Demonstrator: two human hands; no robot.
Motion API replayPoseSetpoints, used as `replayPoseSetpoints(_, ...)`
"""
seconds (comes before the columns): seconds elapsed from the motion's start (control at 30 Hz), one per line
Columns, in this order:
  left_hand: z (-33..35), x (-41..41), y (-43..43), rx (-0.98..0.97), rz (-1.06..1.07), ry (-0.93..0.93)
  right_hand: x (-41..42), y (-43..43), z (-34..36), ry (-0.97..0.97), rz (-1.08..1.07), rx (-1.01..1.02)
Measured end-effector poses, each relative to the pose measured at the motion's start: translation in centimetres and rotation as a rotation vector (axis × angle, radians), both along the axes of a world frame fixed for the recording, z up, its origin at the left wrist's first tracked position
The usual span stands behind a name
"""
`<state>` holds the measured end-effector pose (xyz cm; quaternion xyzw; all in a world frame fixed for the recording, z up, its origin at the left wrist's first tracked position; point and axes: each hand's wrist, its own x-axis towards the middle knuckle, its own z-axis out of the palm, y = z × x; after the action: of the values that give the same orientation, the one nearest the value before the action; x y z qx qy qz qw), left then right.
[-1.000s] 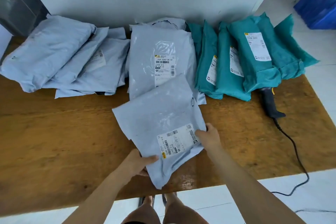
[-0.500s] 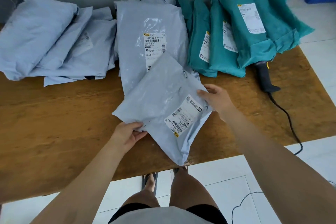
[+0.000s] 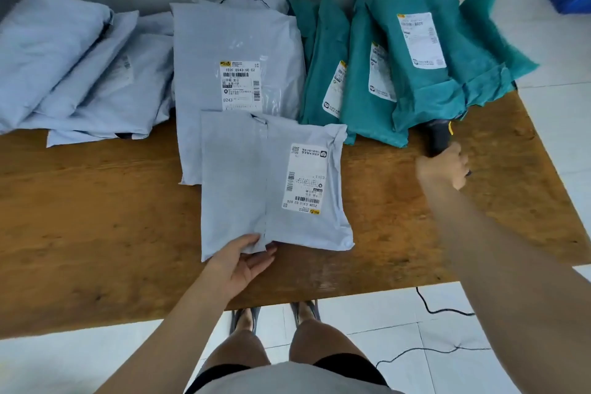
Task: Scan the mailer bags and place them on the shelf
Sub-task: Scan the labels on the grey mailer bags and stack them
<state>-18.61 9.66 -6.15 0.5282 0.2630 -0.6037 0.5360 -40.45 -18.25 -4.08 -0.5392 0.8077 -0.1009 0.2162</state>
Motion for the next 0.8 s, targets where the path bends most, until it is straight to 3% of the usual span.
replayPoseSetpoints(0.17, -0.4, 0.0, 0.4, 0.102, -0.147, -0.109, -0.9, -2.3, -1.0, 0.024, 0.048, 0.064)
replayPoseSetpoints(0.3, -1.0, -0.3, 1.8, 0.09, -0.068, -0.167, -1.8, -3.2, -1.7, 0.181, 0.126, 0.088)
replayPoseSetpoints(0.43, -1.0, -0.7, 2.4, 0.084, -0.043, -0.191, -1.1, -2.8, -1.3, 0.107, 0.214, 0.294)
replayPoseSetpoints(0.53, -0.7, -0.7, 2.1, 0.088, 0.007, -0.205, 1.5, -0.5, 0.2, -0.09, 0.146, 0.347)
replayPoseSetpoints(0.7, -0.9, 0.1, 1.8, 0.113, -0.005, -0.185, 4.1, 7.3, 2.0, -0.662, -0.163, 0.329)
replayPoseSetpoints(0.8, -1.3, 0.7, 2.1, 0.108, -0.032, -0.174, 3.0, 12.5, 3.6, -0.738, 0.043, 0.464)
